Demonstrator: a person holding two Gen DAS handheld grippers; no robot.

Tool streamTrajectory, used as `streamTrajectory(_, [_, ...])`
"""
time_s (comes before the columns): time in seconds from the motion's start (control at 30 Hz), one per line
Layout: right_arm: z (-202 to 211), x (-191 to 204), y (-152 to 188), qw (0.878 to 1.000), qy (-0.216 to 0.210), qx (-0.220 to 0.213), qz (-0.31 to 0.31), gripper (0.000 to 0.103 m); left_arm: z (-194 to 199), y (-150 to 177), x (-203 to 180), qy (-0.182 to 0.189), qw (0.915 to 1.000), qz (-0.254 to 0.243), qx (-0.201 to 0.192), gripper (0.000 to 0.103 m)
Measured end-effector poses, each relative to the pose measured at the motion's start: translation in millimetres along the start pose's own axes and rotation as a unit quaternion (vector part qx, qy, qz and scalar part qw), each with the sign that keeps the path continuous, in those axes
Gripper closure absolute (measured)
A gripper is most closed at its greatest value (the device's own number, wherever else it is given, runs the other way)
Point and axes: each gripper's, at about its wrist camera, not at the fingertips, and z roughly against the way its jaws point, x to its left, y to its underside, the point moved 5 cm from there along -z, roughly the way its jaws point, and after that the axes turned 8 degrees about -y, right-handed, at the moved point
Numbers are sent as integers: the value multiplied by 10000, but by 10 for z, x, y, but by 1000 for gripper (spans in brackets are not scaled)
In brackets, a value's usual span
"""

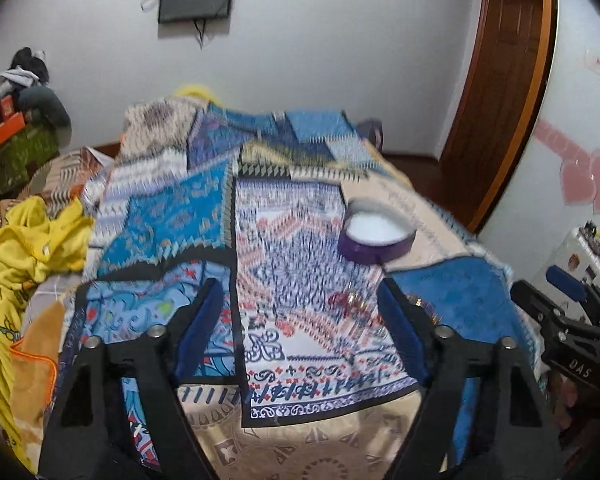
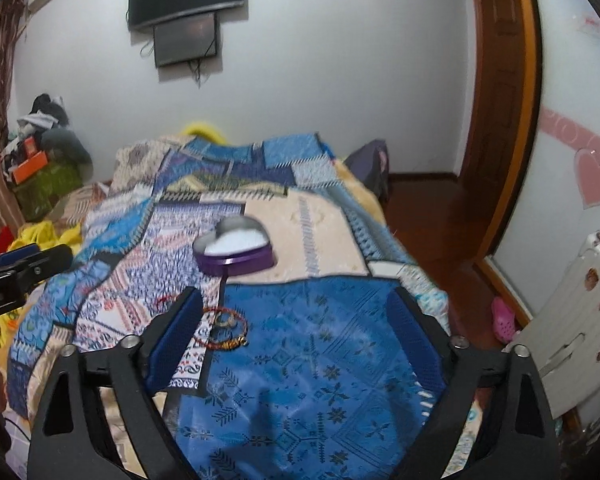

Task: Organize jewelry
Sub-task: 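Grasp a silver ring with the right tool while the left tool grasps a small silver pendant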

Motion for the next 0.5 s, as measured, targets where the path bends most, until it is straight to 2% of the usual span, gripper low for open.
streamTrajectory(0.2, [-265,-3,131,9981,-430,428,-54,44,-289,174,-117,339,9974,-202,607,44])
streamTrajectory(0.4, [-448,72,199,9943,-735,772,91,68,-351,255,-306,785,9923,-419,863,44])
streamTrajectory(0.5, [-518,163,212,9916,-922,880,228,71,-369,272,-380,904,9903,-529,913,44])
